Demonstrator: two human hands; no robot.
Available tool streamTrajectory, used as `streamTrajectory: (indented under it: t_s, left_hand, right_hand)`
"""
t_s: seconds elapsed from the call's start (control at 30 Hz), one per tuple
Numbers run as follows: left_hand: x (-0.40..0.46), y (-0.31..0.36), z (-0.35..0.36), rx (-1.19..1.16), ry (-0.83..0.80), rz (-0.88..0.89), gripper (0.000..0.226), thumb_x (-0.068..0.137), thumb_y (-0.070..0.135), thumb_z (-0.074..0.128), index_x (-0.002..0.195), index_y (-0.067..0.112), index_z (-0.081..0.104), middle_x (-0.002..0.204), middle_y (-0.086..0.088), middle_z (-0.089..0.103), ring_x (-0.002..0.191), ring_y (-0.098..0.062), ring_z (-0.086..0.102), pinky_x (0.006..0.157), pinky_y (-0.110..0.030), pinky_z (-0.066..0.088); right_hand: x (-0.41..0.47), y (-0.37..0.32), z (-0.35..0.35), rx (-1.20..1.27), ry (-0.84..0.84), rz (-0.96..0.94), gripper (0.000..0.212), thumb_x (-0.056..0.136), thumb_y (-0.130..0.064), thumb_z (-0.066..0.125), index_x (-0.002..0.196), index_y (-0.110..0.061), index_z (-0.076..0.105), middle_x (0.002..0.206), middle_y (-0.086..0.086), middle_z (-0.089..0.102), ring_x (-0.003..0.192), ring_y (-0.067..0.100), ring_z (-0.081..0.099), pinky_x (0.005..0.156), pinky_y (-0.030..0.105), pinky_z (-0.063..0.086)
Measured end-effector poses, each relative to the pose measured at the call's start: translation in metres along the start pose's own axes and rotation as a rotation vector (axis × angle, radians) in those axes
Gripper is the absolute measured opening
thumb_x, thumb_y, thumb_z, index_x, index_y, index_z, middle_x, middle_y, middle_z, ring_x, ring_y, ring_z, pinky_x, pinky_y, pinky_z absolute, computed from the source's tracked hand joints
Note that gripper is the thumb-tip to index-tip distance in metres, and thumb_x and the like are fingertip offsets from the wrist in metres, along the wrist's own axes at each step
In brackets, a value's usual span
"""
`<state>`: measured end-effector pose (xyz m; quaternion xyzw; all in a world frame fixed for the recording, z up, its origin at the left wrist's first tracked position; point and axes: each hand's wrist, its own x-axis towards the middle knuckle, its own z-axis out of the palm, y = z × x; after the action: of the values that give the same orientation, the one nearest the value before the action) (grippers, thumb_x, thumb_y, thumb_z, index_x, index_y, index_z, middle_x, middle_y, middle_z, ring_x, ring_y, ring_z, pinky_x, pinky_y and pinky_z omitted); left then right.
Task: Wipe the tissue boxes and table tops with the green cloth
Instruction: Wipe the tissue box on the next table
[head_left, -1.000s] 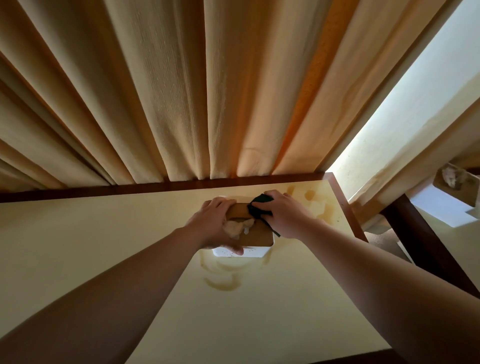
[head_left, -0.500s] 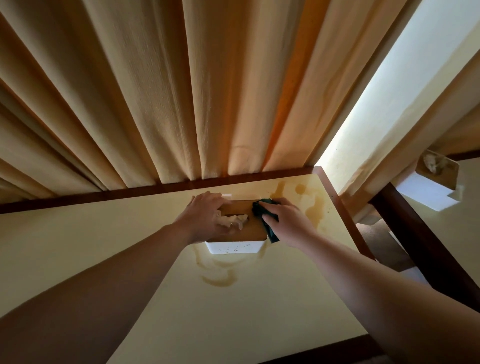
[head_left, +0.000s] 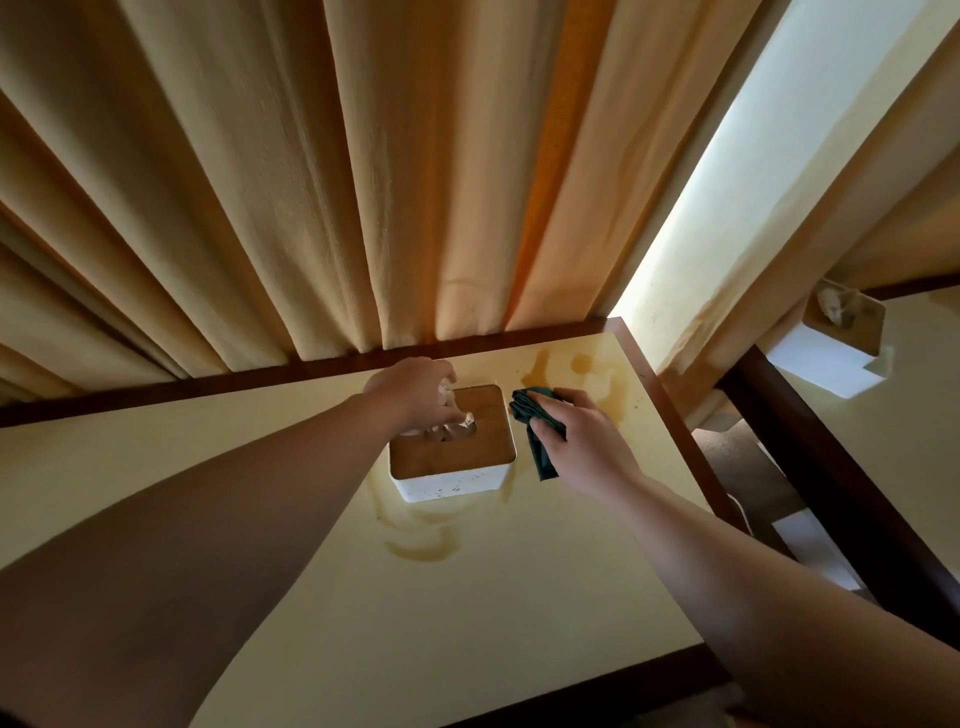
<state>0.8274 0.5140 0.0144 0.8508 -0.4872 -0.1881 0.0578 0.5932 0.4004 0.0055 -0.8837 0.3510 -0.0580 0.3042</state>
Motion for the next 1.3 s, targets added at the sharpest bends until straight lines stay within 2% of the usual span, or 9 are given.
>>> streamTrajectory:
  t_s: [0.1,0.2,0.33,0.43,0.57,0.7,0.87,1.1,1.3]
  left_hand:
    - [-0.002,-0.001,0.001,-0.012,0.002,-0.069,0.059,0.082,0.067,0.072,0.126,0.029,0.061,0.117,0.001,0.066,0.105,-0.022,0.063,0.083,-0.035,0.053]
    - [-0.010,-0.006,0.005,-0.131,0.031,-0.158,0.039,0.083,0.069,0.067,0.106,0.040,0.057,0.094,0.013,0.064,0.087,-0.014,0.065,0.077,-0.031,0.056]
    - [-0.019,-0.013,0.010,-0.180,0.063,-0.239,0.042,0.080,0.073,0.065,0.103,0.038,0.059,0.084,0.012,0.069,0.075,-0.009,0.065,0.066,-0.028,0.054]
    - [-0.019,-0.013,0.010,-0.146,0.035,-0.300,0.049,0.076,0.079,0.063,0.095,0.034,0.055,0.084,0.008,0.068,0.079,-0.013,0.062,0.065,-0.029,0.050]
    - [-0.017,-0.014,0.012,-0.137,0.015,-0.308,0.054,0.075,0.083,0.062,0.097,0.033,0.055,0.091,0.006,0.066,0.085,-0.017,0.062,0.073,-0.032,0.054]
    - [-0.014,-0.017,0.015,-0.145,0.030,-0.300,0.058,0.073,0.084,0.062,0.098,0.033,0.055,0.090,0.006,0.067,0.085,-0.017,0.063,0.074,-0.032,0.055]
    - [-0.012,-0.021,0.019,-0.182,0.035,-0.292,0.060,0.069,0.084,0.065,0.098,0.033,0.056,0.090,0.007,0.067,0.084,-0.017,0.064,0.077,-0.036,0.058]
    - [-0.009,-0.027,0.023,-0.213,0.006,-0.254,0.064,0.069,0.085,0.064,0.108,0.035,0.053,0.095,0.008,0.067,0.087,-0.017,0.064,0.077,-0.035,0.057]
    - [-0.008,-0.026,0.020,-0.195,-0.023,-0.237,0.068,0.066,0.087,0.065,0.101,0.030,0.052,0.091,0.006,0.067,0.085,-0.017,0.063,0.079,-0.038,0.058]
  right_hand:
    - [0.000,0.004,-0.006,0.007,0.001,0.016,0.045,0.108,-0.037,0.050,0.153,-0.029,0.050,0.152,-0.004,0.043,0.129,0.023,0.051,0.101,0.039,0.054]
    - [0.003,0.000,-0.005,0.000,-0.011,0.002,0.045,0.109,-0.036,0.049,0.153,-0.031,0.050,0.152,-0.005,0.042,0.130,0.022,0.050,0.101,0.039,0.054]
    - [0.014,-0.019,0.006,-0.065,-0.021,-0.030,0.046,0.109,-0.039,0.046,0.154,-0.035,0.046,0.157,-0.004,0.038,0.137,0.024,0.045,0.104,0.044,0.052]
    - [0.025,-0.037,0.017,-0.152,-0.056,-0.025,0.046,0.109,-0.043,0.042,0.155,-0.040,0.043,0.161,-0.004,0.033,0.142,0.025,0.038,0.107,0.041,0.048]
    - [0.025,-0.046,0.035,-0.241,-0.118,-0.032,0.049,0.108,-0.045,0.043,0.157,-0.039,0.040,0.164,0.001,0.029,0.142,0.031,0.037,0.110,0.045,0.047]
    - [0.003,-0.043,0.043,-0.254,-0.095,-0.046,0.050,0.108,-0.048,0.044,0.157,-0.038,0.040,0.166,0.001,0.020,0.142,0.031,0.034,0.112,0.046,0.047]
    - [-0.039,-0.049,0.051,-0.239,-0.168,-0.144,0.050,0.108,-0.050,0.041,0.156,-0.036,0.042,0.166,0.000,0.017,0.146,0.029,0.030,0.120,0.047,0.038]
    - [-0.042,-0.050,0.050,-0.326,-0.153,-0.202,0.048,0.108,-0.050,0.039,0.154,-0.039,0.046,0.164,-0.001,0.025,0.137,0.026,0.038,0.111,0.043,0.047]
    - [0.016,-0.039,0.036,-0.346,-0.090,-0.108,0.048,0.107,-0.049,0.045,0.154,-0.037,0.046,0.162,-0.001,0.027,0.141,0.030,0.038,0.107,0.045,0.052]
